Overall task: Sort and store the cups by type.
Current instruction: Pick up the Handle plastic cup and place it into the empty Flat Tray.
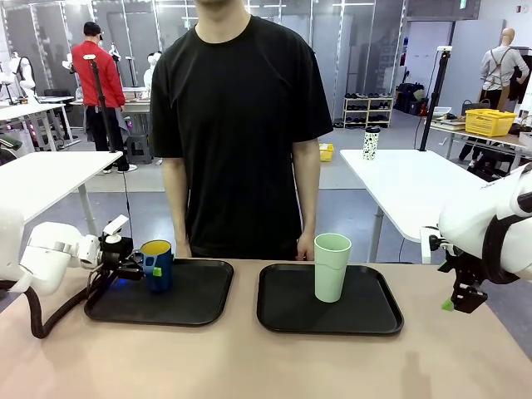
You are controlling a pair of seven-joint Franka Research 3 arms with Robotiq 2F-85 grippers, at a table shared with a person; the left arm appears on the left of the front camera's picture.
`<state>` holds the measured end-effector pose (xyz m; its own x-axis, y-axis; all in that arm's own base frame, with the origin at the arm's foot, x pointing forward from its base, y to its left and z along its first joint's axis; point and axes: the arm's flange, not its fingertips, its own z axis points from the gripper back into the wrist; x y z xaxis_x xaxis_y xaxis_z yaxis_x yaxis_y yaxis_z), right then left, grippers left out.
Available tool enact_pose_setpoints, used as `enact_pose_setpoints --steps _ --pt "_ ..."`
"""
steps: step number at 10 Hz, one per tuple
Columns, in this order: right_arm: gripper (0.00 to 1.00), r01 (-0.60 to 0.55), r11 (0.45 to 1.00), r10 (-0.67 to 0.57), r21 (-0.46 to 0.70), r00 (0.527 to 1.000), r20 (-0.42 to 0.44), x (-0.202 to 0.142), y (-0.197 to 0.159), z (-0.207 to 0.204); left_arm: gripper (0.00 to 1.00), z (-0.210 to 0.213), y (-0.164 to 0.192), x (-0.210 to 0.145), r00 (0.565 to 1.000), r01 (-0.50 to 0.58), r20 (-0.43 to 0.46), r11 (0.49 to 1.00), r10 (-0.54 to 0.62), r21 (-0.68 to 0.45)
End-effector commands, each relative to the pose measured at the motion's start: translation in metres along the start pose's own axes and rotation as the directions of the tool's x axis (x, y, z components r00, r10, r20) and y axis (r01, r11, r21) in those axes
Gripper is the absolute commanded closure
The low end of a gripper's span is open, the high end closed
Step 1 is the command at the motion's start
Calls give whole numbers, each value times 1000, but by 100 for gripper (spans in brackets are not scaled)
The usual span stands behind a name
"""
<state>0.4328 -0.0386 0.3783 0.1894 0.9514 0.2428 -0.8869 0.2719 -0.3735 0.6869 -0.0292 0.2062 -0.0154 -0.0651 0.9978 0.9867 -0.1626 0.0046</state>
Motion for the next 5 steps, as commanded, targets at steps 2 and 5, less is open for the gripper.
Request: enact_pose_setpoints --steps 2,5 --pt "0 0 1000 0 -14 1000 6 2 0 -2 0 3 5 -11 1000 -1 -5 1000 1 -15" --pt "0 0 1000 0 -14 1000 6 2 0 -2 0 7 4 -10 1000 5 -3 1000 -5 13"
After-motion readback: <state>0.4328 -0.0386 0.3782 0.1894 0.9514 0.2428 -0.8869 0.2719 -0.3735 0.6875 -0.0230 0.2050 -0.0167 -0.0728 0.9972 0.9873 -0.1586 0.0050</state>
